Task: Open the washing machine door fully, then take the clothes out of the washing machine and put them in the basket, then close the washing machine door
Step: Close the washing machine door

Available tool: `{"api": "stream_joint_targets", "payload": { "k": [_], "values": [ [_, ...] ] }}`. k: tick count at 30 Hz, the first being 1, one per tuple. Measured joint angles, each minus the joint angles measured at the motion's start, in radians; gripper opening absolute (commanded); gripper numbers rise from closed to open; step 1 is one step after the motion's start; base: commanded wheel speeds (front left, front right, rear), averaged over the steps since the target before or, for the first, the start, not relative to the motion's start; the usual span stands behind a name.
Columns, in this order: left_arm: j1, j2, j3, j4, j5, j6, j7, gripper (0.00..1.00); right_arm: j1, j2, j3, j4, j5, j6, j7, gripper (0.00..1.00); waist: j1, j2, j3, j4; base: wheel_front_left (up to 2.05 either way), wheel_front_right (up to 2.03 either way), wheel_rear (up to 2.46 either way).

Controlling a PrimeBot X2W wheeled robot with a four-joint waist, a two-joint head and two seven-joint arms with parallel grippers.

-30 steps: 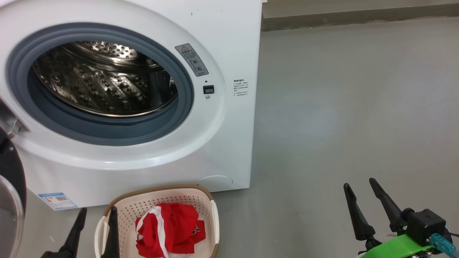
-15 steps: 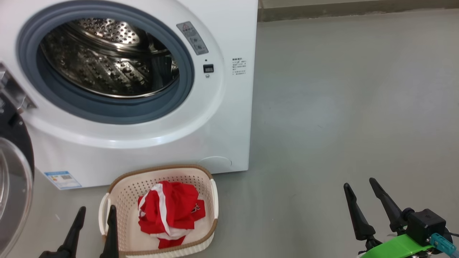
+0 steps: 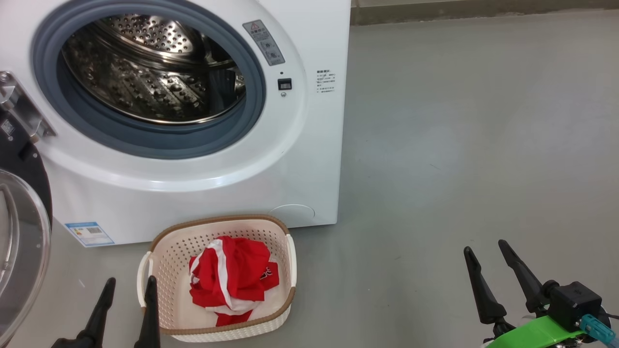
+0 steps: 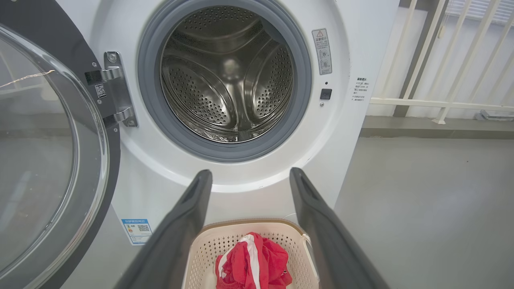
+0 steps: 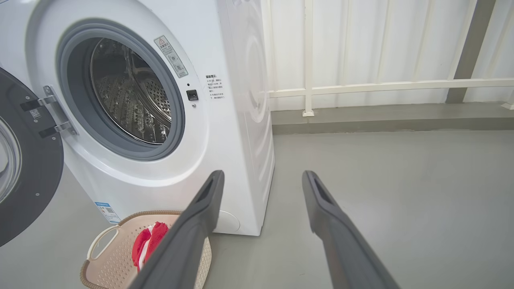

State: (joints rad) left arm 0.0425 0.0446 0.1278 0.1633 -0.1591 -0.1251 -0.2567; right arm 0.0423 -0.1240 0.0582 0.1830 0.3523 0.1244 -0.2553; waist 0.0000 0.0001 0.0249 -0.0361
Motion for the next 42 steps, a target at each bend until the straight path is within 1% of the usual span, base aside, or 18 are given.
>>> {"api": "stream_joint_targets", "payload": {
  "k": [8, 13, 16, 26, 32, 42],
  "values": [
    [0.0, 0.0, -0.002, 0.001, -0.002, 0.0, 0.0, 1.0, 0.0, 0.0, -0.001, -0.001, 0.0, 0.0, 0.0, 1.0, 0.0, 0.0, -0.002, 0.022, 0.0, 0.0, 0.0],
    [0.0, 0.0, -0.008, 0.005, -0.027, 0.004, 0.0, 1.0, 0.0, 0.0, 0.017, 0.0, 0.0, 0.0, 0.0, 1.0, 0.0, 0.0, -0.006, 0.055, 0.0, 0.0, 0.0],
    [0.001, 0.0, -0.021, 0.006, -0.036, 0.016, 0.0, 1.0, 0.0, -0.002, 0.024, 0.0, 0.0, 0.0, 0.0, 1.0, 0.0, 0.0, -0.009, 0.082, 0.0, 0.0, 0.0],
    [0.047, 0.0, -0.03, 0.01, -0.053, 0.047, 0.0, 1.0, -0.001, -0.005, 0.064, 0.009, 0.009, 0.0, 0.0, 1.0, 0.0, 0.0, -0.021, 0.2, 0.0, 0.0, 0.0],
    [0.075, 0.0, -0.032, 0.008, -0.068, 0.075, 0.0, 1.0, -0.004, -0.005, 0.091, 0.014, 0.014, 0.0, 0.0, 1.0, 0.0, 0.0, -0.028, 0.285, 0.0, 0.0, 0.0],
    [0.104, 0.0, -0.045, -0.01, -0.109, 0.109, 0.0, 1.0, -0.007, -0.002, 0.138, 0.025, 0.015, 0.0, 0.0, 1.0, 0.0, 0.0, -0.037, 0.427, 0.0, 0.0, 0.0]
  ]
}}
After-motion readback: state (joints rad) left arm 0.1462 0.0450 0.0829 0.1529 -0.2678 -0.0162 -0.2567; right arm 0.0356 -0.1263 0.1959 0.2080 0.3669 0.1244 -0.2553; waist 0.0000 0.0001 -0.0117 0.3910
